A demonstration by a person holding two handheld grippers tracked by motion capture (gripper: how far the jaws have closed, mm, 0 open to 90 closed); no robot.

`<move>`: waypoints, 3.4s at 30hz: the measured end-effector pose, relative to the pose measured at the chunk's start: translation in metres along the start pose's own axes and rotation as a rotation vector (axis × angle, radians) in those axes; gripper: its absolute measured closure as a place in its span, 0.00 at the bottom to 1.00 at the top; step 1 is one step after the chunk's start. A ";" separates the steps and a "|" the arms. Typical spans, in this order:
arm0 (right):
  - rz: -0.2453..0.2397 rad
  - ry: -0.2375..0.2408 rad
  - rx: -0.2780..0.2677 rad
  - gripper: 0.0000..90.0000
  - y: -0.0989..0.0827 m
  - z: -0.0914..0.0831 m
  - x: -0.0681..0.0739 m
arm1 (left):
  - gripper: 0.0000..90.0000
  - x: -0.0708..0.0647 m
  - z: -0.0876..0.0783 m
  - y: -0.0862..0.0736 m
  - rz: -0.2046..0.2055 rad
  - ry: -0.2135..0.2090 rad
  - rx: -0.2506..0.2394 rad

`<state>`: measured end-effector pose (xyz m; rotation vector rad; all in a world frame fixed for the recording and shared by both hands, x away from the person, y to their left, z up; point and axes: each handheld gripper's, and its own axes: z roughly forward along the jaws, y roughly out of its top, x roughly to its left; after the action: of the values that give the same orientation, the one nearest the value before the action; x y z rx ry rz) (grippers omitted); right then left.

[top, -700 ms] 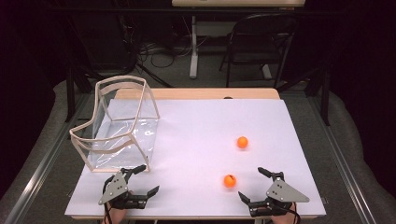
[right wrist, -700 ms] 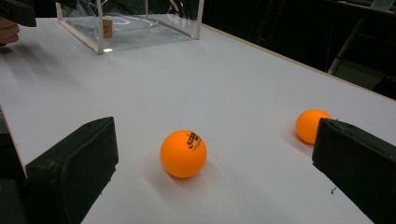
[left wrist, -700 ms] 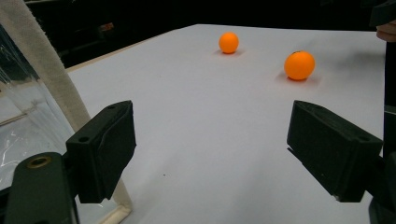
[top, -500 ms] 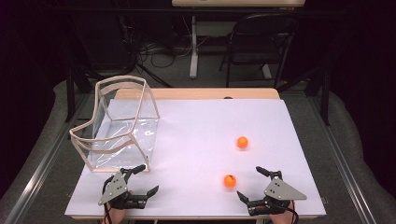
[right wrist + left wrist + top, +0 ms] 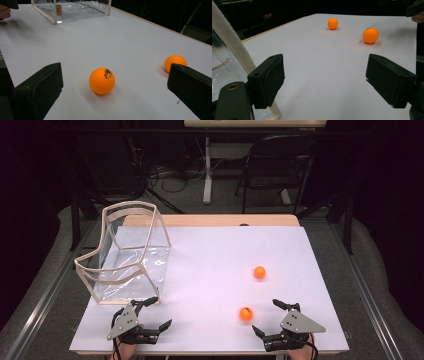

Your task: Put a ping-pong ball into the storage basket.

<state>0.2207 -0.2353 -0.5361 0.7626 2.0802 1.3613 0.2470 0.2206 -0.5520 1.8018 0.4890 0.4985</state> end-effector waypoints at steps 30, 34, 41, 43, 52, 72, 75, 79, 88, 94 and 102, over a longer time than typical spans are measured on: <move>0.009 0.040 0.197 0.00 0.022 0.031 0.009 | 0.17 0.000 0.001 0.000 0.000 -0.012 0.001; 0.013 0.046 0.214 0.00 0.023 0.034 0.009 | 0.17 0.001 0.000 0.000 0.000 -0.013 -0.001; 0.017 0.051 0.251 0.00 0.026 0.041 0.011 | 0.17 0.001 0.000 0.000 -0.002 -0.012 -0.002; 0.024 0.053 0.265 0.00 0.027 0.044 0.010 | 0.17 0.001 0.001 0.000 -0.001 -0.014 -0.002; 0.041 0.057 0.302 0.00 0.027 0.053 0.008 | 0.17 0.001 0.000 0.001 0.001 -0.016 -0.005; 0.081 0.054 0.393 0.16 0.020 0.067 0.009 | 0.17 0.001 0.001 0.000 -0.006 -0.021 -0.003; 0.080 0.044 0.410 0.21 0.019 0.069 0.008 | 0.17 0.001 0.001 0.000 -0.005 -0.025 -0.005; 0.084 0.029 0.423 0.28 0.017 0.071 0.008 | 0.17 0.001 0.000 0.000 -0.004 -0.025 -0.009; 0.086 0.020 0.448 0.39 0.014 0.074 0.009 | 0.17 0.001 0.000 0.000 -0.002 -0.026 -0.005; 0.092 0.021 0.457 0.45 0.013 0.074 0.009 | 0.17 0.001 0.000 0.000 -0.001 -0.017 -0.002; 0.086 0.014 0.461 0.54 0.012 0.074 0.009 | 0.17 0.001 0.001 0.000 -0.001 -0.028 -0.002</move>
<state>0.2680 -0.1786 -0.5518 1.0389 2.4308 0.9323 0.2484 0.2207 -0.5519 1.8042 0.4698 0.4717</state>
